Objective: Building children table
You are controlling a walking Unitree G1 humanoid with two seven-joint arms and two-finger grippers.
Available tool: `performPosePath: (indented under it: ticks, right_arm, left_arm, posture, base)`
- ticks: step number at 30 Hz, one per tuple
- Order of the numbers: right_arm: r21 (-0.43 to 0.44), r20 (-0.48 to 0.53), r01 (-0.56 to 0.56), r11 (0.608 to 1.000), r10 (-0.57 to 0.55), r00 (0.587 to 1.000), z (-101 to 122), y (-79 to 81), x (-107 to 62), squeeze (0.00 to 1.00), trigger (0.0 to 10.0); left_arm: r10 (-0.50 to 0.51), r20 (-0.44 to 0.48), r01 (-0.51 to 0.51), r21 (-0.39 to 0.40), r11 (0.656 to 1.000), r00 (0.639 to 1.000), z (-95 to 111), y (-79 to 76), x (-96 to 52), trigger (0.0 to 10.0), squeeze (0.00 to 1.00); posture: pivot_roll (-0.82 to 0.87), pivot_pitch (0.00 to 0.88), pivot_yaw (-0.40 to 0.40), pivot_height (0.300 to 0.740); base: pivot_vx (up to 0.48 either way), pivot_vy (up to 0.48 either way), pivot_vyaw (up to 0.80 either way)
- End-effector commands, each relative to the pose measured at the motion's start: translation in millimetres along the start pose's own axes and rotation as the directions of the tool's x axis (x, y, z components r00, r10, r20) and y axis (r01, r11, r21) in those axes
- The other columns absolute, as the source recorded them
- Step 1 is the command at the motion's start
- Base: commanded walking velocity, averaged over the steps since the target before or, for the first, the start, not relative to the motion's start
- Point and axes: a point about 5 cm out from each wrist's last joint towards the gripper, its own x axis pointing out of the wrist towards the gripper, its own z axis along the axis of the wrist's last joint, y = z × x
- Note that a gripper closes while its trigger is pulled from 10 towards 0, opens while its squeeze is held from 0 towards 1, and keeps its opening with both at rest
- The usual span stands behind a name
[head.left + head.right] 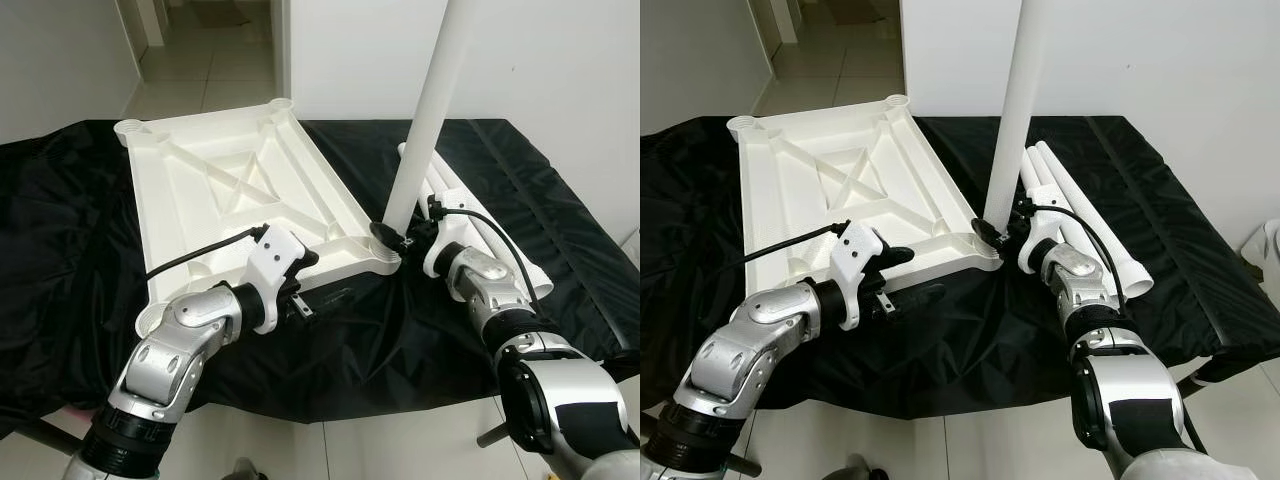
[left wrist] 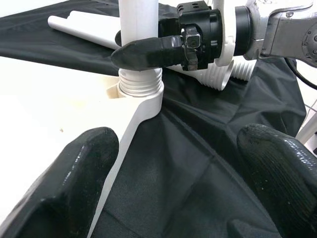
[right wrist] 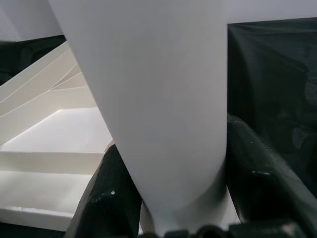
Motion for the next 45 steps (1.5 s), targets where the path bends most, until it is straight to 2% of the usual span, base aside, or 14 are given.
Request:
performPosePath:
  ticks: [1, 10, 13, 20, 22, 23, 27, 29, 31, 34, 36, 38, 40, 45]
  right_arm:
    - [0.012, -0.015, 0.002, 1.0, -0.002, 1.0, -8.5, 3.6, -1.9, 0.0, 0.0]
    - [0.017, 0.019, 0.061, 0.998, -0.061, 0.998, -15.0, 9.4, -4.1, 0.0, 0.0]
    - [0.031, 0.067, 0.115, 0.993, -0.117, 0.991, -14.5, 17.3, -2.8, 0.0, 0.0]
    - [0.047, 0.102, 0.19, 0.981, -0.194, 0.976, -10.9, 27.3, 0.1, 0.0, 0.0]
    - [0.078, 0.126, 0.315, 0.946, -0.323, 0.938, -2.7, 37.7, 1.9, 0.0, 0.0]
    - [0.078, 0.126, 0.315, 0.946, -0.323, 0.938, -2.7, 37.7, 1.9, 0.0, 0.0]
    - [0.108, 0.121, 0.513, 0.852, -0.524, 0.843, 7.2, 45.8, -2.7, 0.0, 0.0]
    - [0.117, 0.117, 0.526, 0.842, -0.538, 0.835, 8.4, 48.8, -3.3, 0.0, 0.0]
    - [0.119, 0.092, 0.586, 0.802, -0.596, 0.797, 8.2, 52.1, -6.9, 0.0, 0.0]
    - [0.125, 0.085, 0.592, 0.796, -0.603, 0.793, 7.5, 52.3, -7.2, 0.0, 0.0]
    - [0.108, 0.074, 0.633, 0.766, -0.641, 0.764, 8.9, 53.8, -9.2, 0.0, 0.0]
    - [0.092, 0.067, 0.65, 0.754, -0.656, 0.752, 11.2, 59.1, -10.7, 0.0, 0.0]
    - [0.095, 0.048, 0.644, 0.759, -0.65, 0.759, 11.2, 66.0, -11.4, 0.0, 0.0]
    - [0.091, 0.034, 0.637, 0.765, -0.642, 0.766, 10.6, 71.1, -12.3, 0.0, 0.0]
  left_arm:
    - [0.035, -0.004, -0.035, -0.004, 0.999, 0.999, -0.2, 1.0, -1.5, 10.0, 0.0]
    - [0.02, -0.004, -0.02, -0.004, 1.0, 1.0, 0.1, 0.7, 0.1, 10.0, 0.0]
    - [0.016, -0.003, -0.016, -0.002, 1.0, 1.0, 0.6, 0.8, 1.1, 10.0, 0.0]
    - [0.012, -0.003, -0.012, -0.002, 1.0, 1.0, 0.2, 0.0, 1.2, 10.0, 0.0]
    - [0.012, -0.002, -0.012, -0.005, 1.0, 1.0, -0.1, 0.0, 1.6, 10.0, 0.0]
    - [0.012, -0.002, -0.012, -0.005, 1.0, 1.0, -0.1, 0.0, 1.6, 10.0, 0.0]
    - [0.011, 0.002, -0.011, -0.007, 1.0, 1.0, -0.1, -0.1, 2.9, 10.0, 0.0]
    - [0.01, 0.002, -0.01, -0.007, 1.0, 1.0, -0.1, -0.1, 3.2, 10.0, 0.0]
    - [0.008, 0.004, -0.008, -0.006, 1.0, 1.0, 0.1, -0.2, 4.1, 10.0, 0.0]
    - [0.008, 0.004, -0.008, -0.006, 1.0, 1.0, 0.1, -0.2, 4.3, 10.0, 0.0]
    - [0.009, 0.006, -0.009, -0.005, 1.0, 1.0, 0.6, 0.4, 4.7, 10.0, 0.0]
    - [0.008, 0.007, -0.008, -0.004, 1.0, 1.0, 0.8, 0.3, 4.7, 10.0, 0.0]
    - [0.006, 0.006, -0.006, -0.005, 1.0, 1.0, 0.7, -0.1, 4.5, 10.0, 0.0]
    - [0.007, 0.005, -0.007, -0.005, 1.0, 1.0, 0.5, 0.2, 4.1, 10.0, 0.0]
  posture:
    - [-0.01, 0.035, 0.001, 0.74]
    - [-0.02, 0.036, 0.009, 0.74]
    - [-0.03, 0.039, 0.011, 0.74]
    - [-0.03, 0.04, 0.008, 0.74]
    - [-0.04, 0.039, 0.005, 0.74]
    - [-0.04, 0.039, 0.005, 0.74]
    - [-0.04, 0.04, 0.004, 0.74]
    - [-0.04, 0.04, 0.005, 0.74]
    - [-0.05, 0.038, 0.005, 0.74]
    - [-0.05, 0.038, 0.005, 0.74]
    - [-0.04, 0.036, 0.003, 0.74]
    - [-0.04, 0.037, 0.004, 0.74]
    - [-0.04, 0.038, 0.005, 0.74]
    - [-0.04, 0.04, 0.005, 0.74]
  base:
    - [0.0, 0.0, 0.0]
    - [0.0, 0.0, 0.0]
    - [0.0, 0.0, 0.0]
    - [0.0, 0.0, 0.0]
    - [0.0, 0.0, 0.0]
    - [0.0, 0.0, 0.0]
    - [0.0, 0.0, 0.0]
    - [0.0, 0.0, 0.0]
    - [0.0, 0.0, 0.0]
    - [0.0, 0.0, 0.0]
    - [0.0, 0.0, 0.0]
    - [0.0, 0.0, 0.0]
    - [0.0, 0.0, 0.0]
    - [0.0, 0.0, 0.0]
